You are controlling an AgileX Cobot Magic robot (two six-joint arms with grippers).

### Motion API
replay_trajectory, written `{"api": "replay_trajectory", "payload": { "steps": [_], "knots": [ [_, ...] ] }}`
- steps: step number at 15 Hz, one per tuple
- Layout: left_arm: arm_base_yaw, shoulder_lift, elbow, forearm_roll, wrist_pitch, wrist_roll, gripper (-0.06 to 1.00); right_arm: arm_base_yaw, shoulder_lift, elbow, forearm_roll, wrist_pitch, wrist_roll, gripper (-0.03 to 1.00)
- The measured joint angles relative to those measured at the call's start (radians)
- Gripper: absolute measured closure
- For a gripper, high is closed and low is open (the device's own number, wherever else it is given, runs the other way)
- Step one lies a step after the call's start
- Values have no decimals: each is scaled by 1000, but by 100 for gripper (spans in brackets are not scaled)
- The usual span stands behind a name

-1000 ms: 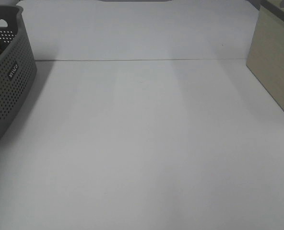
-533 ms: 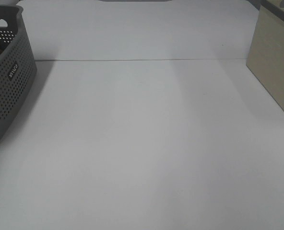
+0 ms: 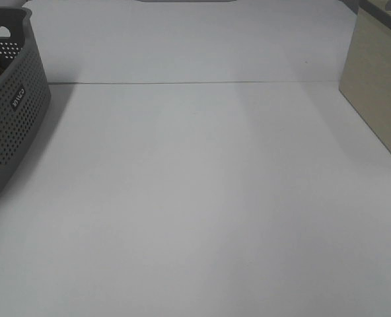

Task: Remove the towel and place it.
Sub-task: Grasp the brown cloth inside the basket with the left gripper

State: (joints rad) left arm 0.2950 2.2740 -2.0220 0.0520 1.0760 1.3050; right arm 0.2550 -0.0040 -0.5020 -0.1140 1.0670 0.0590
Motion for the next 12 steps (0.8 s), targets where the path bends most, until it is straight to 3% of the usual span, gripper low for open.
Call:
{"api": "replay_trajectory", "payload": {
  "steps": [4,5,6,12],
  "knots": [
    [0,4,-2,-9,29,-15,81,0,0,0,0,0,0,21],
    [0,4,-2,-19,29,-34,91,0,0,0,0,0,0,21],
    [0,4,-2,-30,29,-53,94,0,0,0,0,0,0,21],
    [-5,-10,-2,-89,29,-118,94,0,0,0,0,0,0,21]
  ]
}}
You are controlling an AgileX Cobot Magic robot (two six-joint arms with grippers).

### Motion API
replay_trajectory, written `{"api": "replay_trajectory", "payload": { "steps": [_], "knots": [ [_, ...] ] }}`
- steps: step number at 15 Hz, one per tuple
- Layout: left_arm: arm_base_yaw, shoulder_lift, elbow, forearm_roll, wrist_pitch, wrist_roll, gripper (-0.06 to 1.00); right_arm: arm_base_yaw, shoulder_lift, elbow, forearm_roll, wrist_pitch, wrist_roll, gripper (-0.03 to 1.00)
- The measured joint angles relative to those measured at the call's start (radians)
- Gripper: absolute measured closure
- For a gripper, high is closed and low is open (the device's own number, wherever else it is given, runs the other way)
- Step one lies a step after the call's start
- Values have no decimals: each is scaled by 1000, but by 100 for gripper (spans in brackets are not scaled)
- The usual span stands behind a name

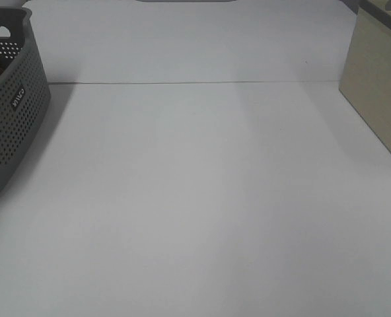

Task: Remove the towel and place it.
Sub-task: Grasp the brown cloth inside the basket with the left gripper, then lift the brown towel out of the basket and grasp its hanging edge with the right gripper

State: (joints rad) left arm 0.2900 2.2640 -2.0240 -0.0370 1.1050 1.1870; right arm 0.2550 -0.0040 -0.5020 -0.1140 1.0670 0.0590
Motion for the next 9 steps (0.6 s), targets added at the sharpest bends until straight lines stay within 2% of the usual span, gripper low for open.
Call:
{"api": "replay_trajectory", "payload": {
  "steps": [3,9],
  "knots": [
    [-3,-148,0,-4,3,-104,94,0,0,0,0,0,0,21],
    [-4,-327,0,-144,27,-111,94,0,0,0,0,0,0,21]
  ]
}}
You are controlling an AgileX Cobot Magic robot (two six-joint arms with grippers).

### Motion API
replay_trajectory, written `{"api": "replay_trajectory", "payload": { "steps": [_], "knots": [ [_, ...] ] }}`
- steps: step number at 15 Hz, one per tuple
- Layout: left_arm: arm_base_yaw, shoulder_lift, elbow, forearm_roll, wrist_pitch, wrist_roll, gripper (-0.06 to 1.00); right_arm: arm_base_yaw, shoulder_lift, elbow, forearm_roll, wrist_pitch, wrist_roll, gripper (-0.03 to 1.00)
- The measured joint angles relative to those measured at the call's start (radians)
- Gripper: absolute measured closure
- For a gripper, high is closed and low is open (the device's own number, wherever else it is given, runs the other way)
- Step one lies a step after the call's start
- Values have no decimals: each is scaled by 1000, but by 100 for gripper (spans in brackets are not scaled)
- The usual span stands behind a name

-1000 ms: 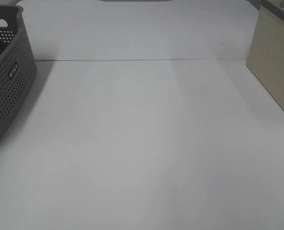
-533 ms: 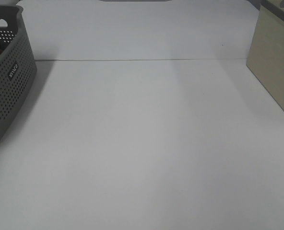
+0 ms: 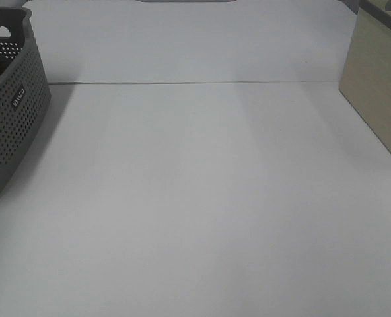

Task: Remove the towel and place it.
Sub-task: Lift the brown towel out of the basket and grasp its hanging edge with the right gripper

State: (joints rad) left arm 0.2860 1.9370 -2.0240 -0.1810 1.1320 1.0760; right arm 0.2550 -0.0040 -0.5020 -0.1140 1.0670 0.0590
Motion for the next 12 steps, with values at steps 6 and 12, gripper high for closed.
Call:
{"api": "replay_trajectory", "payload": {
  "steps": [6,12],
  "knots": [
    [-80,-128,0,-8,2,-46,94,0,0,0,-1,0,0,21],
    [-295,-311,0,38,-85,-212,94,0,37,-14,39,-25,-4,21]
  ]
}}
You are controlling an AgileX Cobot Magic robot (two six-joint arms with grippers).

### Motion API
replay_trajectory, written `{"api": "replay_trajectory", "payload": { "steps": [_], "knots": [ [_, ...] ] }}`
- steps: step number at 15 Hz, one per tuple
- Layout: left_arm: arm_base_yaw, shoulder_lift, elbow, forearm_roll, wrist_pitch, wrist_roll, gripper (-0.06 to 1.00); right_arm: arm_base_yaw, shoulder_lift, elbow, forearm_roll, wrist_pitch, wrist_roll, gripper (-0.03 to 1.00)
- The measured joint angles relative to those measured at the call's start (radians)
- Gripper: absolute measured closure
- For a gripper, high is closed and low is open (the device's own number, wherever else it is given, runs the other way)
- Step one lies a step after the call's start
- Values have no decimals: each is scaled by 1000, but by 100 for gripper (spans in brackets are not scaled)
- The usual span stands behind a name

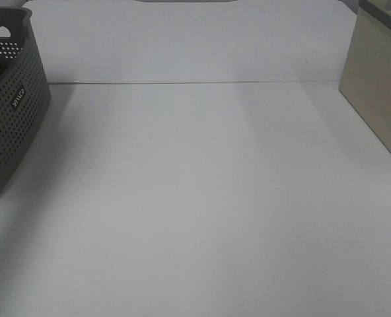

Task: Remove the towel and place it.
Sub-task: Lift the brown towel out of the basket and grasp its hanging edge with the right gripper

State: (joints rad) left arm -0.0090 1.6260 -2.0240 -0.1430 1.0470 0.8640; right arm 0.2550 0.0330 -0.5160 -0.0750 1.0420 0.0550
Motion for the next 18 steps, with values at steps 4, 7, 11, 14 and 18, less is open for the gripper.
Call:
{"api": "replay_trajectory", "payload": {
  "steps": [4,7,11,14,18],
  "knots": [
    [-295,-29,-57,143,0,-166,94,0,290,-9,192,-355,-200,21],
    [-447,-29,-65,167,5,-192,94,0,531,-19,404,-499,-446,21],
    [-596,-8,-65,173,28,-226,94,0,866,-139,841,-488,-1129,21],
    [-616,2,-65,163,37,-252,94,0,1069,-209,1206,-373,-1598,21],
    [-634,2,-65,143,40,-233,94,0,1237,-275,1410,-266,-1830,21]
  ]
}}
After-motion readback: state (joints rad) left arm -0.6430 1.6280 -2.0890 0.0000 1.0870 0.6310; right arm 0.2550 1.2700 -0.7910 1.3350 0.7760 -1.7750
